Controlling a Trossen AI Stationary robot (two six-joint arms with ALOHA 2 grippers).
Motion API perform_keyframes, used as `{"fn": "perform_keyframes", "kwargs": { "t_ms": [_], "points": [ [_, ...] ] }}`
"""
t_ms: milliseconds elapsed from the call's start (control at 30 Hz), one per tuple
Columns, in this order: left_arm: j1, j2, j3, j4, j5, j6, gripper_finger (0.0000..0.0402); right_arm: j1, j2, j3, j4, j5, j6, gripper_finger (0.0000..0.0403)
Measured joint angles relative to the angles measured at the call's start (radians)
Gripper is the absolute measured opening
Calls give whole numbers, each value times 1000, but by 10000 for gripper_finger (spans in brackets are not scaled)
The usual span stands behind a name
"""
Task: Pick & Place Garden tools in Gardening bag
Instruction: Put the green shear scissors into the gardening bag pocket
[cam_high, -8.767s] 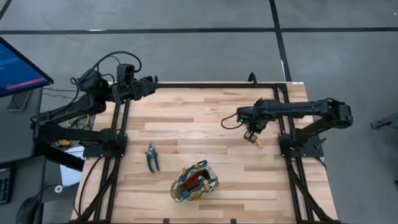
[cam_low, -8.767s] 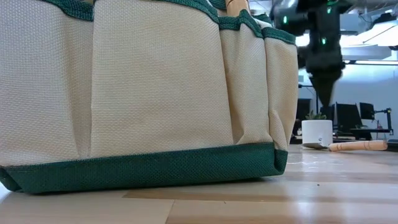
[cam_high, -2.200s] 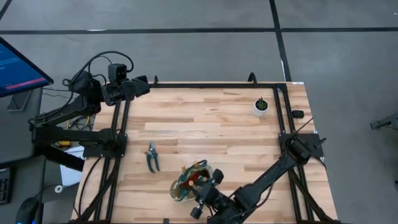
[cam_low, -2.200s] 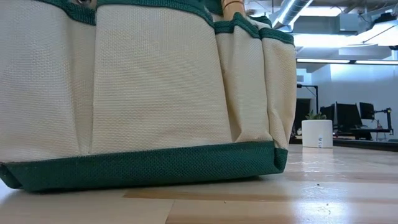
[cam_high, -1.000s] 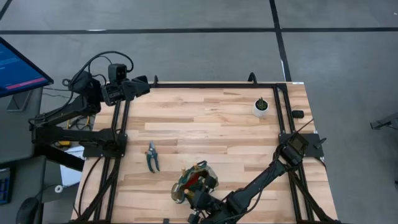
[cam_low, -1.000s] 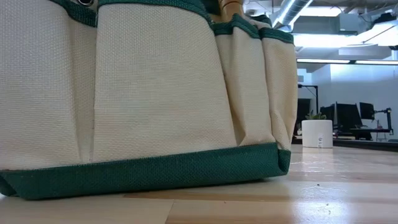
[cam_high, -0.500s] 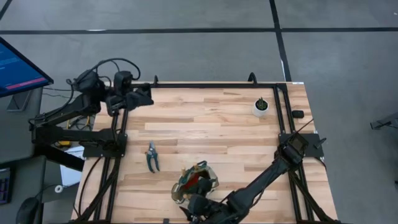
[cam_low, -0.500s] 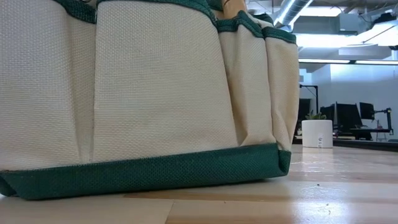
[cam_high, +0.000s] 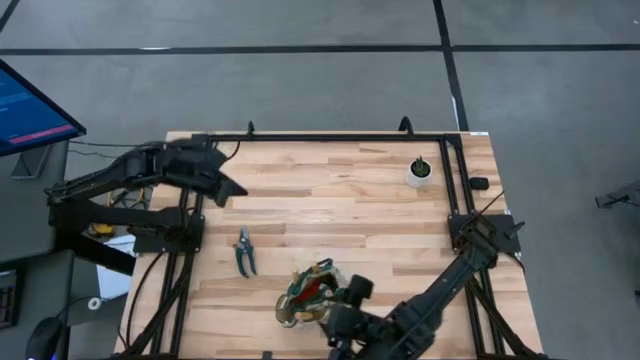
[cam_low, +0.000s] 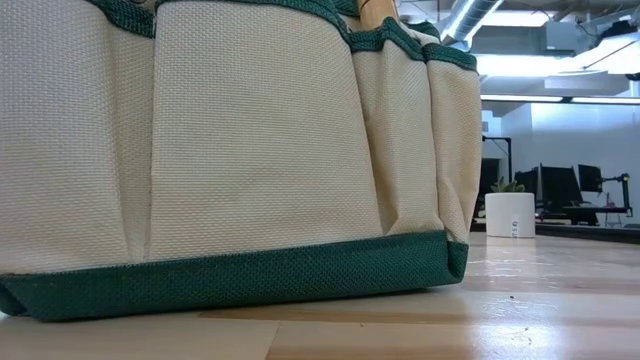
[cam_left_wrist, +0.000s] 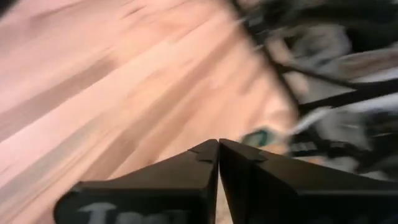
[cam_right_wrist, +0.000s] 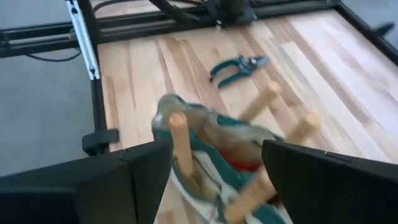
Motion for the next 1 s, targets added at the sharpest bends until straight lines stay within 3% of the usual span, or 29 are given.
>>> {"fn": "perform_keyframes", "kwargs": {
  "t_ms": [133, 300, 467, 600, 733, 1000],
  "points": [
    [-125, 9, 0, -135, -166, -93, 2, 26, -45, 0, -126, -1, 91, 235],
    [-321, 55, -11, -156, -305, -229, 2, 43, -83, -1, -230, 0, 113, 228],
    [-508, 154, -66, -160, -325, -373, 2, 54, -125, -1, -318, -4, 109, 221],
    [-637, 253, -99, -162, -272, -445, 2, 71, -158, -1, -392, -4, 108, 217],
    [-745, 357, -110, -157, -237, -397, 2, 89, -186, -1, -417, -4, 78, 212],
    [-863, 461, -111, -151, -206, -92, 7, 114, -225, -1, -416, -7, 27, 199]
  ]
}}
